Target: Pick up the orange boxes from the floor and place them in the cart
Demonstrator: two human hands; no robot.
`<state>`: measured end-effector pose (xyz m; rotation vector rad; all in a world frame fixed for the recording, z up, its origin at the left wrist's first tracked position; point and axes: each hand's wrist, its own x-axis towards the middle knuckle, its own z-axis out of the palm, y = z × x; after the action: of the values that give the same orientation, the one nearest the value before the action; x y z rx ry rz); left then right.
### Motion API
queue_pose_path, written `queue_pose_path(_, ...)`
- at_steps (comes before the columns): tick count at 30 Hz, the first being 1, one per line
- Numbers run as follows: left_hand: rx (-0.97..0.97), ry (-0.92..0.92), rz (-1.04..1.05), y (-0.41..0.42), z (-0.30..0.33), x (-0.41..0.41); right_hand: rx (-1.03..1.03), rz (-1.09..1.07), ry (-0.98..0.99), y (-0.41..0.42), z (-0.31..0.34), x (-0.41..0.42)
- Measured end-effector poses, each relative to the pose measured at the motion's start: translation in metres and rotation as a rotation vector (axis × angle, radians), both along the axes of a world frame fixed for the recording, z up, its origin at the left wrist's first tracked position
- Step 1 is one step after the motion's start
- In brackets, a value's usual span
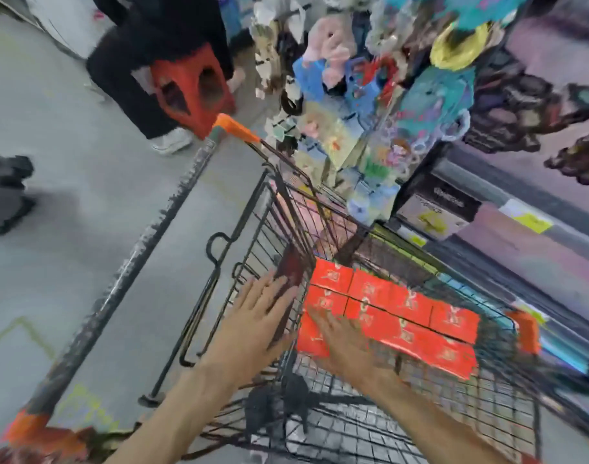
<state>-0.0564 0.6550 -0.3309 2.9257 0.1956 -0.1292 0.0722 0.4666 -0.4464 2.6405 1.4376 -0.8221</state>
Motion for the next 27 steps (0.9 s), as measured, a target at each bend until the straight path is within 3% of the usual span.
queue_pose_path(9,-0.165,0.026,0.010,0.000,-0.047,0.013,-0.014,-0.046,-0.040,0.016,-0.098,-0.002)
queue_pose_path(14,-0.143,0.026,0.021,0.001,-0.056,0.010,0.006,-0.032,-0.078,0.013,-0.130,-0.005)
queue_pose_path(27,-0.138,0.056,0.058,-0.005,-0.058,0.007,-0.041,0.024,-0.139,0.005,-0.141,-0.011)
